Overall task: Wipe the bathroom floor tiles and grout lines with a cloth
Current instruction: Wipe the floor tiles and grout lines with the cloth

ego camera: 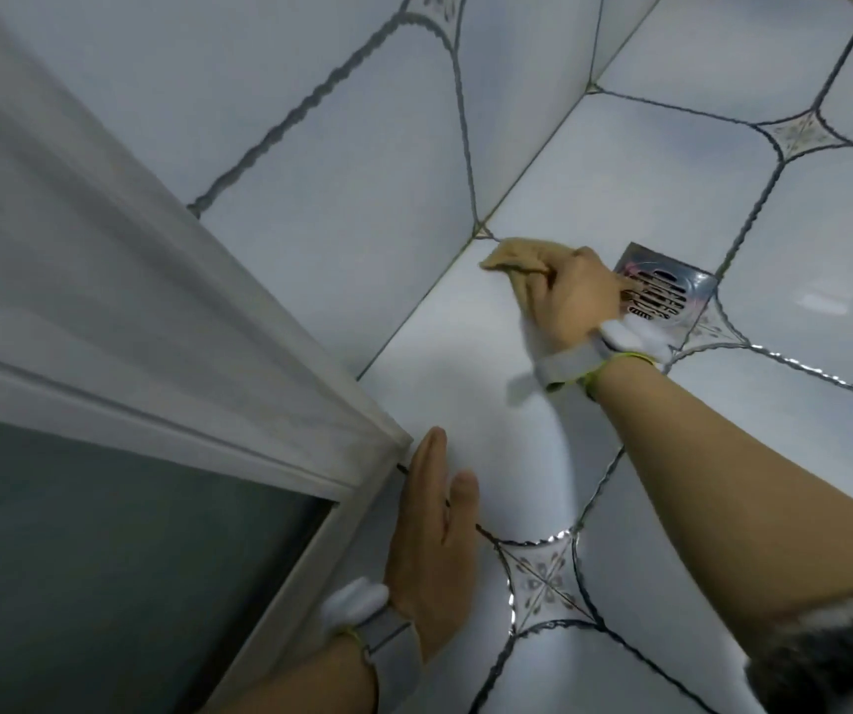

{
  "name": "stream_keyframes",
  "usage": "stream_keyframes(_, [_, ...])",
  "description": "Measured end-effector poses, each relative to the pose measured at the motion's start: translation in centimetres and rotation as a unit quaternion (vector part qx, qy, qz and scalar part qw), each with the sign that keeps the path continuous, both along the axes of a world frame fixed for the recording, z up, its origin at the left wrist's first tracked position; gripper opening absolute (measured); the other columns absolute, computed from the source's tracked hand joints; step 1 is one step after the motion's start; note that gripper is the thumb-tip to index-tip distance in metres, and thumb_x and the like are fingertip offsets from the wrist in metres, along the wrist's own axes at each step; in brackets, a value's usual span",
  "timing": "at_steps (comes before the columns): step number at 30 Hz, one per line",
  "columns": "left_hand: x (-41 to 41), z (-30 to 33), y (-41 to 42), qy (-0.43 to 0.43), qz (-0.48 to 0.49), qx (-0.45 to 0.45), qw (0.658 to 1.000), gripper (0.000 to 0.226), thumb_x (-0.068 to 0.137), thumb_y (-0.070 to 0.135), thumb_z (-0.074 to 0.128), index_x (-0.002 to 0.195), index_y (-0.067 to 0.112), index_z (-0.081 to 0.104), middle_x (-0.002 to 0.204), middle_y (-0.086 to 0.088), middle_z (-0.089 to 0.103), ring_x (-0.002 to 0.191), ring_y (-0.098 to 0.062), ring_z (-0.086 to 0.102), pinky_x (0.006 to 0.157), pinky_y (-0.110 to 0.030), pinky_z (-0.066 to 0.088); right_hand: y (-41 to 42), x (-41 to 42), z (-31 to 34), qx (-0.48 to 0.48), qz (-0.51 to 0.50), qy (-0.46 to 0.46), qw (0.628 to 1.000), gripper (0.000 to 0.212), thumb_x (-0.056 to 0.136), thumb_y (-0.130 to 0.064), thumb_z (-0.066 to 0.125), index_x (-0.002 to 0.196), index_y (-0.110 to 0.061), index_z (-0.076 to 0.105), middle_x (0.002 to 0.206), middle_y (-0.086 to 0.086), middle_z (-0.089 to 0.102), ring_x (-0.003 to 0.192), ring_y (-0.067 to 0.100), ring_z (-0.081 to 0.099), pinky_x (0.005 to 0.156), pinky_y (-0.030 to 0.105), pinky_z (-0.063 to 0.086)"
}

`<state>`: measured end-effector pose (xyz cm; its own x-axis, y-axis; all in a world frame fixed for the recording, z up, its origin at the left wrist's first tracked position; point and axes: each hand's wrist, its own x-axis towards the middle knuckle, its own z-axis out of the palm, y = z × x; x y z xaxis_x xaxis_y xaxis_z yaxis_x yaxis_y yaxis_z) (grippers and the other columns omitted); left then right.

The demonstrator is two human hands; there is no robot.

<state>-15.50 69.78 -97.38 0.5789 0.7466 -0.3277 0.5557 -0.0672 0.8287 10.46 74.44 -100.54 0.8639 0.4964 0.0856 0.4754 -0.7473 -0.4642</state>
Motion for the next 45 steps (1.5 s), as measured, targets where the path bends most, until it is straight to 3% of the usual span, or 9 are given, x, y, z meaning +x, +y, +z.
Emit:
stream_keyframes(3, [-0.7,-0.9,0.4,-0.002,0.032,0.013,0.999,0.046,0.1,0.026,0.039,0.145,0.029,0.027,0.15,0.02,0.021,0.137,0.006,0.018,0.116,-0.019,0.017,2.1,-3.4,0.8,-0.024,0.2,-0.003,0.979,0.034,0.098,-0.03,0.048,0.121,-0.013,0.066,0.127,0.012,0.061,0.113,0.029,0.058,0.087,0.032,0.033])
stream_keyframes(8, [-2.2,-1.7,-0.2,0.003,0.019,0.066,0.998,0.046,0.098,0.022,0.045,0.142,0.027,0.032,0.147,0.02,0.023,0.14,0.002,0.016,0.118,-0.036,0.021,-1.2,-8.3,0.5,0.002,0.476,0.018,0.879,0.027,0.096,-0.032,0.056,0.112,-0.019,0.072,0.109,0.006,0.062,0.096,0.023,0.061,0.073,0.009,0.027])
stream_keyframes(11, [-2.2,-1.8,-0.4,0.007,-0.012,0.079,0.997,0.053,0.098,0.025,0.044,0.147,0.028,0.024,0.142,0.037,0.008,0.133,0.021,0.002,0.119,-0.026,0.013,0.5,-4.7,0.0,0.002,0.351,-0.02,0.936,0.025,0.095,-0.028,0.054,0.107,-0.014,0.072,0.108,0.01,0.062,0.094,0.03,0.061,0.07,0.027,0.035])
stream_keyframes(15, [-2.2,-1.5,0.0,-0.014,-0.007,0.077,0.997,0.058,0.098,0.042,0.036,0.149,0.032,0.01,0.154,0.027,0.001,0.14,0.013,-0.001,0.121,-0.029,0.009,3.5,-2.5,-0.3,-0.006,0.176,-0.016,0.984,0.029,0.098,-0.022,0.046,0.109,-0.011,0.07,0.114,0.016,0.058,0.099,0.033,0.056,0.076,0.032,0.036])
stream_keyframes(20, [-1.5,-0.4,1.0,-0.066,-0.054,0.126,0.988,0.082,0.086,0.074,0.014,0.151,0.025,0.004,0.159,0.017,-0.002,0.146,-0.001,-0.002,0.12,-0.026,0.007,-0.5,-6.5,0.4,0.042,0.39,0.02,0.92,0.028,0.096,-0.018,0.054,0.12,-0.017,0.07,0.12,0.009,0.061,0.111,0.026,0.056,0.094,0.034,0.041])
stream_keyframes(28, [0.2,-0.5,2.6,-0.006,-0.068,0.097,0.993,0.064,0.092,0.041,0.025,0.151,0.022,0.009,0.159,0.014,0.001,0.145,0.001,-0.002,0.121,-0.037,0.008,-13.1,-9.9,0.0,0.018,0.566,0.04,0.823,0.024,0.094,-0.029,0.057,0.115,-0.027,0.069,0.112,-0.003,0.057,0.102,0.014,0.052,0.083,0.027,0.047])
stream_keyframes(37, [0.8,-1.1,3.5,0.032,-0.111,0.13,0.985,0.065,0.093,0.025,0.039,0.151,0.014,0.013,0.159,0.005,0.007,0.145,-0.007,0.003,0.119,-0.024,0.003,0.9,-1.3,0.4,-0.012,0.154,-0.014,0.988,0.03,0.096,-0.028,0.048,0.112,-0.015,0.069,0.115,0.011,0.064,0.1,0.026,0.06,0.08,0.028,0.037])
stream_keyframes(40, [1.0,-1.7,3.1,0.036,-0.132,0.15,0.979,0.061,0.095,0.013,0.045,0.15,0.013,0.019,0.158,0.005,0.014,0.142,-0.002,0.007,0.115,-0.018,0.005,-2.7,-5.0,1.3,0.024,0.229,-0.071,0.97,0.015,0.083,-0.026,0.065,0.095,-0.017,0.069,0.097,0.007,0.069,0.085,0.028,0.068,0.069,0.033,0.049])
stream_keyframes(45, [2.3,-1.0,0.5,-0.01,-0.271,0.224,0.936,0.056,0.083,0.013,0.053,0.137,0.004,0.045,0.141,-0.007,0.044,0.134,-0.022,0.035,0.114,-0.027,0.026,-18.2,-5.3,2.3,-0.104,0.447,0.05,0.887,0.016,0.087,-0.031,0.054,0.1,-0.024,0.058,0.102,-0.007,0.056,0.079,0.019,0.06,0.064,0.031,0.048])
